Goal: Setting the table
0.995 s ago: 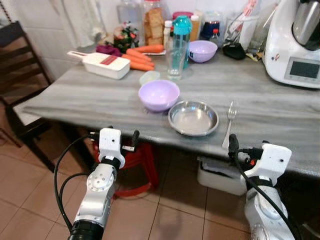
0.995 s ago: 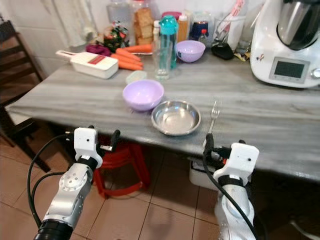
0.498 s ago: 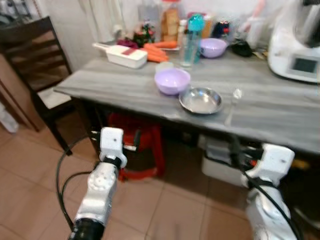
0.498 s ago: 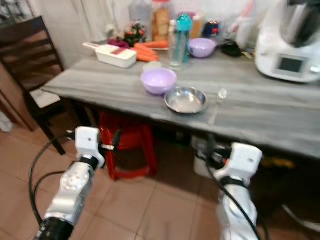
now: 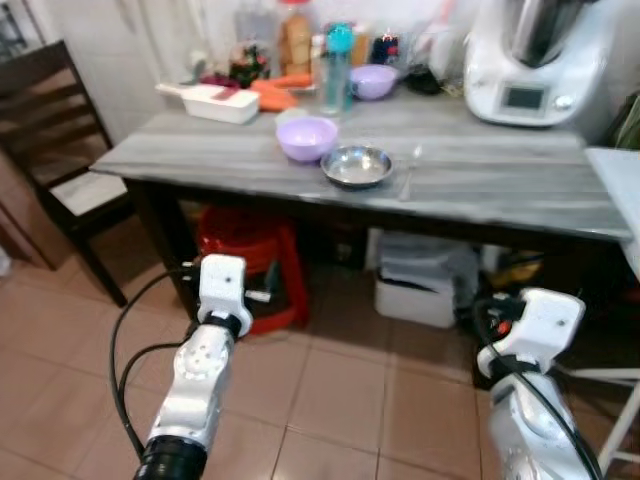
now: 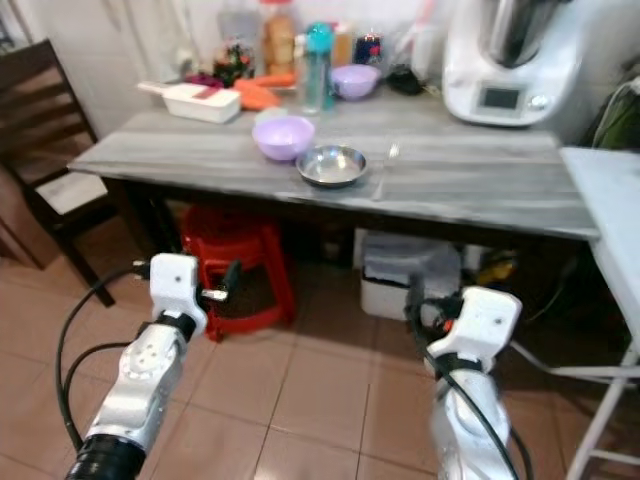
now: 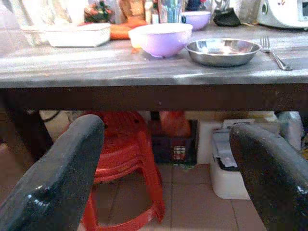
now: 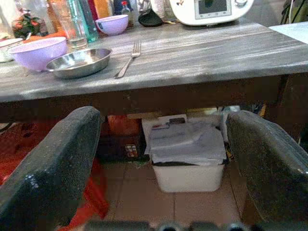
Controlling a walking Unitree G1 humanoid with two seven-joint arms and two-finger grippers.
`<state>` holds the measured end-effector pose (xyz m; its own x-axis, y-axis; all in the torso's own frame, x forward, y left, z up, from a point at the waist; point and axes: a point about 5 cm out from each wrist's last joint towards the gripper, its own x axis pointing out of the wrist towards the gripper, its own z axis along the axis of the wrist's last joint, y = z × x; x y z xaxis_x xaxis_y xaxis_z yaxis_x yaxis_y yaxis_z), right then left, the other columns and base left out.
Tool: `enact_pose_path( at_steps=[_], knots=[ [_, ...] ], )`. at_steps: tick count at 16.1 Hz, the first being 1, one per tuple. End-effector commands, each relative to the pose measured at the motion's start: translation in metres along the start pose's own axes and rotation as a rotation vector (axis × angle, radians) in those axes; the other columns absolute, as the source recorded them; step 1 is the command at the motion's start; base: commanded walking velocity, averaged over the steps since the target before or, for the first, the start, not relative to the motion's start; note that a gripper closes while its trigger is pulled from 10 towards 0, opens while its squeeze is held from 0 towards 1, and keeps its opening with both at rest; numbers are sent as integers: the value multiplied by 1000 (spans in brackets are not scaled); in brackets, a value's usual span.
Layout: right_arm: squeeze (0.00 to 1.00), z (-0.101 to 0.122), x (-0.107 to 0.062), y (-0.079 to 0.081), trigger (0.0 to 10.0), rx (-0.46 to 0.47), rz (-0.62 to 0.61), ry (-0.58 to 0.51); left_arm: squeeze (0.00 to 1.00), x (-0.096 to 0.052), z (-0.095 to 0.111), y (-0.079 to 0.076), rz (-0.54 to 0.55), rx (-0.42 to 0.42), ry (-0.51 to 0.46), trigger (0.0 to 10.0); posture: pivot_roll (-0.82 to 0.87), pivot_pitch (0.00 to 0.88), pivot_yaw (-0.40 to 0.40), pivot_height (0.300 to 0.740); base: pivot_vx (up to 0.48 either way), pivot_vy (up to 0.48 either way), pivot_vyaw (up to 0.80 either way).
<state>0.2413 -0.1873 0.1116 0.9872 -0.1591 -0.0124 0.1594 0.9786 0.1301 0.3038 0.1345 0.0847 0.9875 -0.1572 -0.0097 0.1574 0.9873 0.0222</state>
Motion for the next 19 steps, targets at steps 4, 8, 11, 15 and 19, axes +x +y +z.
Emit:
enact_pose_path(
  at_steps=[4, 8, 11, 15, 19],
  knots=[
    [0, 1, 3, -4, 10000, -3, -22, 5, 0, 0, 7, -12, -133, -68, -49, 10000, -132, 0, 54, 740, 0, 0, 0],
    [0, 3, 3, -5, 10000, 1, -37, -4, 0, 1, 7, -17, -168, -52, -59, 10000, -139, 0, 55, 740, 0, 0, 0],
    [0, 2, 3, -6, 10000, 2, -39, 0, 0, 1, 8, -18, -177, -58, -59, 10000, -142, 0, 60, 740, 0, 0, -527],
    [0, 3, 5, -1, 10000, 9, -24, -6, 0, 2, 8, -18, -178, -60, -60, 10000, -139, 0, 57, 740, 0, -226, 0],
    [0, 2, 6, 0, 10000, 12, -22, -5, 0, 3, 10, -21, -186, -57, -66, 10000, -137, 0, 56, 740, 0, -305, 0]
  ],
)
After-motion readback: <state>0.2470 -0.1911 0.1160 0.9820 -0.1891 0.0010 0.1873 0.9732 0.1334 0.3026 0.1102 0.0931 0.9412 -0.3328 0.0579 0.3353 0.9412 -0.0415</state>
